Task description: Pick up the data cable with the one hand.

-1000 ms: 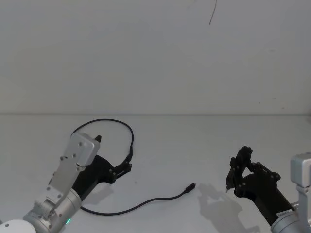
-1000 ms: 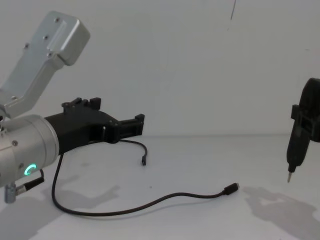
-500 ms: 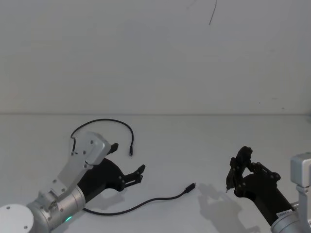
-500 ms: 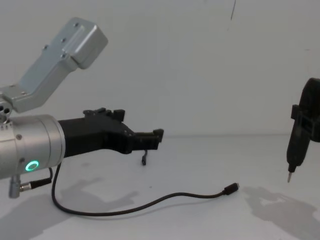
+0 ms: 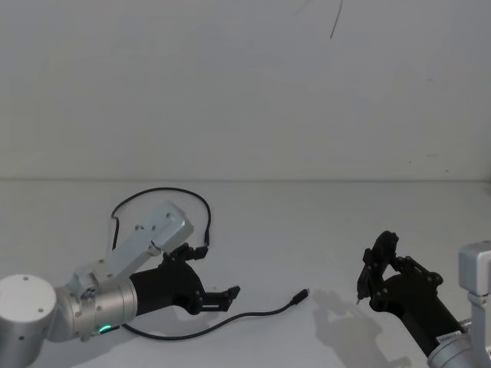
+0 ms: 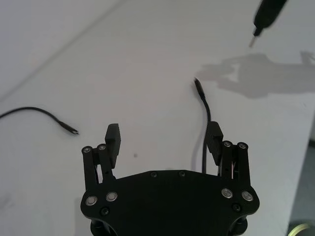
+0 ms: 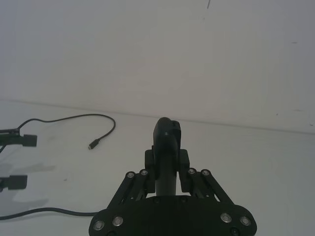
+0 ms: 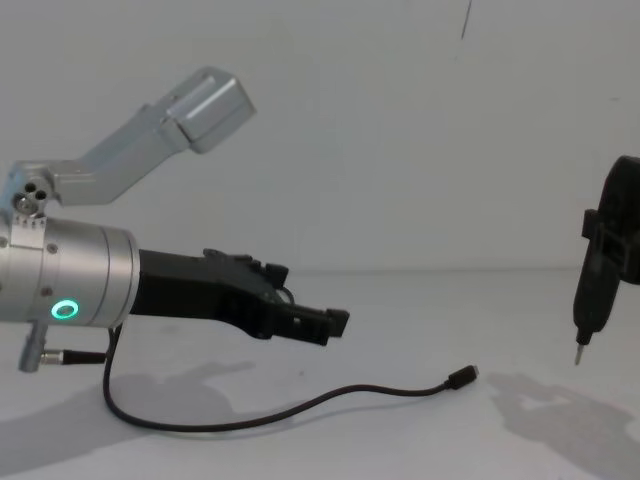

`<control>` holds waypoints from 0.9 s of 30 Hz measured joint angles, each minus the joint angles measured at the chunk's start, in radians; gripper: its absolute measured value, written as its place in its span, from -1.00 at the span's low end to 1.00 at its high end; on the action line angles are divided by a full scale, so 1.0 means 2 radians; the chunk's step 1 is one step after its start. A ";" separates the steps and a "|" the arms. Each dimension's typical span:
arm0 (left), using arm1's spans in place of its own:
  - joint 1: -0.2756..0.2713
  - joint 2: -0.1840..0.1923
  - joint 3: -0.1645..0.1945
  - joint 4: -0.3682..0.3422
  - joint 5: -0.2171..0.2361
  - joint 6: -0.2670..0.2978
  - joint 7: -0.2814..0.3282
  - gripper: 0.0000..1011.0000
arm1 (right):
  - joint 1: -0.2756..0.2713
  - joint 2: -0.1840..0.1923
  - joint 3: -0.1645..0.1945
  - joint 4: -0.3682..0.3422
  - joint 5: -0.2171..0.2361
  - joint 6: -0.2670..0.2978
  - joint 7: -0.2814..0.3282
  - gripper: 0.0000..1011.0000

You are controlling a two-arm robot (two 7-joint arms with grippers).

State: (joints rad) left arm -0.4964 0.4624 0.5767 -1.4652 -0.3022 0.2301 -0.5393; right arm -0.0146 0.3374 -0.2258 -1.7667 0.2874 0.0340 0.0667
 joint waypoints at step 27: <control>-0.069 0.016 0.036 0.061 -0.029 0.078 -0.106 0.98 | 0.000 0.000 0.000 0.000 0.000 0.000 0.000 -0.48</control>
State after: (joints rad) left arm -0.6343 0.4945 0.6488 -1.3432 -0.3606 0.3856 -0.7517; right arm -0.0147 0.3374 -0.2258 -1.7668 0.2873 0.0340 0.0668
